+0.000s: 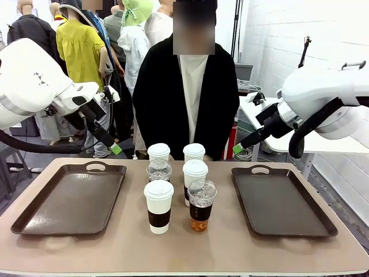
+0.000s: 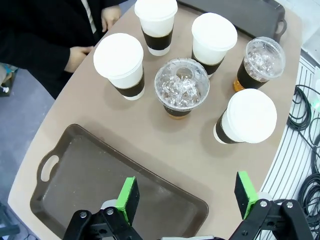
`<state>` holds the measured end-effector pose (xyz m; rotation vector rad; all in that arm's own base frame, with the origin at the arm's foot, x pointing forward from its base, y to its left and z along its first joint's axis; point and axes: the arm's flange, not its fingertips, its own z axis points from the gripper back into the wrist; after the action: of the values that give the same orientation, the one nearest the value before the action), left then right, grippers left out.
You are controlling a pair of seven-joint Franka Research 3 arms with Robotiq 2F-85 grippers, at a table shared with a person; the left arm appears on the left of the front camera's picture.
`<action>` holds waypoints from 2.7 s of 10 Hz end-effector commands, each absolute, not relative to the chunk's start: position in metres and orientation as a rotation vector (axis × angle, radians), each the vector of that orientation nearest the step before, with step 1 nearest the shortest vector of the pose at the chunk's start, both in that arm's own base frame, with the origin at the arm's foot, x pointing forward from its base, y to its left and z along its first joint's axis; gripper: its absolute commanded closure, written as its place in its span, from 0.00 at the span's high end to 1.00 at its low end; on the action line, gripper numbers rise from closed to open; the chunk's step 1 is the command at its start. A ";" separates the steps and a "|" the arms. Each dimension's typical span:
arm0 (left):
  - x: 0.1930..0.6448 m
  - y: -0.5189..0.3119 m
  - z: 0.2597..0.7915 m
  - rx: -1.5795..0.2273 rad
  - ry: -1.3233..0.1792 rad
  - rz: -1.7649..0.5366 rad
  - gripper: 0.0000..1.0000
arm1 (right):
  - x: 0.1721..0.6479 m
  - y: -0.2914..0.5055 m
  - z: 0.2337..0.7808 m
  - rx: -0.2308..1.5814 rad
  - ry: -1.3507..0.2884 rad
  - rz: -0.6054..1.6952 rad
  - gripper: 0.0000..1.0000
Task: Distribute the coffee onto the tray.
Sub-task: Pick up one iced Americano and place it on the right Handle tray.
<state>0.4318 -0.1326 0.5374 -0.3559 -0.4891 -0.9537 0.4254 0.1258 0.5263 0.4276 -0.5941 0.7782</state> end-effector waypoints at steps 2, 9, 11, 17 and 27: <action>0.432 -0.130 0.536 -0.366 -0.483 -0.962 1.00 | 0.426 0.124 0.527 0.446 -0.596 0.796 1.00; 0.432 -0.130 0.536 -0.366 -0.483 -0.962 1.00 | 0.426 0.124 0.527 0.446 -0.596 0.796 1.00; 0.432 -0.130 0.536 -0.366 -0.483 -0.962 1.00 | 0.426 0.124 0.527 0.446 -0.596 0.796 1.00; 0.432 -0.130 0.536 -0.366 -0.483 -0.962 1.00 | 0.426 0.124 0.527 0.446 -0.596 0.796 1.00; 0.432 -0.130 0.536 -0.366 -0.483 -0.962 1.00 | 0.426 0.124 0.527 0.446 -0.596 0.796 1.00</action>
<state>0.4317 -0.1328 0.5373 -0.3553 -0.4880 -0.9541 0.4249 0.1261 0.5265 0.4283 -0.5906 0.7804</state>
